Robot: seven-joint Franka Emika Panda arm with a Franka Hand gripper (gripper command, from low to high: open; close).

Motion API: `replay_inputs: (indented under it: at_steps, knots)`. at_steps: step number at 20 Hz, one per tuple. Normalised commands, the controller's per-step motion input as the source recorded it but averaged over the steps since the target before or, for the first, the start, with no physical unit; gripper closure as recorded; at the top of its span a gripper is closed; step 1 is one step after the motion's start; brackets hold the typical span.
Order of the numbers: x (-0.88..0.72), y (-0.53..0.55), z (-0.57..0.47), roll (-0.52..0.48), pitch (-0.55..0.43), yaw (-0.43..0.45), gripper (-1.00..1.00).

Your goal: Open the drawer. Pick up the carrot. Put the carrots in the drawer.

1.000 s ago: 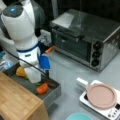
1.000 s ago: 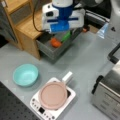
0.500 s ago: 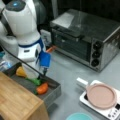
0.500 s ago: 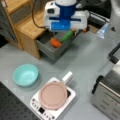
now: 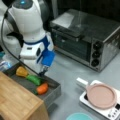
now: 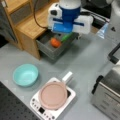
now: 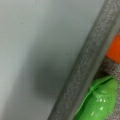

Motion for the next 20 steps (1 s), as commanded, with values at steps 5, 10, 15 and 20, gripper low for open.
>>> replay_inputs:
  at_steps: [5, 10, 15, 20]
  knots:
    - [-0.06, 0.21, -0.13, 0.167, -0.100, -0.297, -1.00]
    - [-0.05, 0.16, -0.07, 0.059, 0.027, -0.394, -1.00]
    - [-0.05, 0.20, 0.02, 0.151, 0.081, -0.321, -1.00]
    - [-0.07, 0.16, 0.03, 0.137, 0.126, -0.206, -1.00]
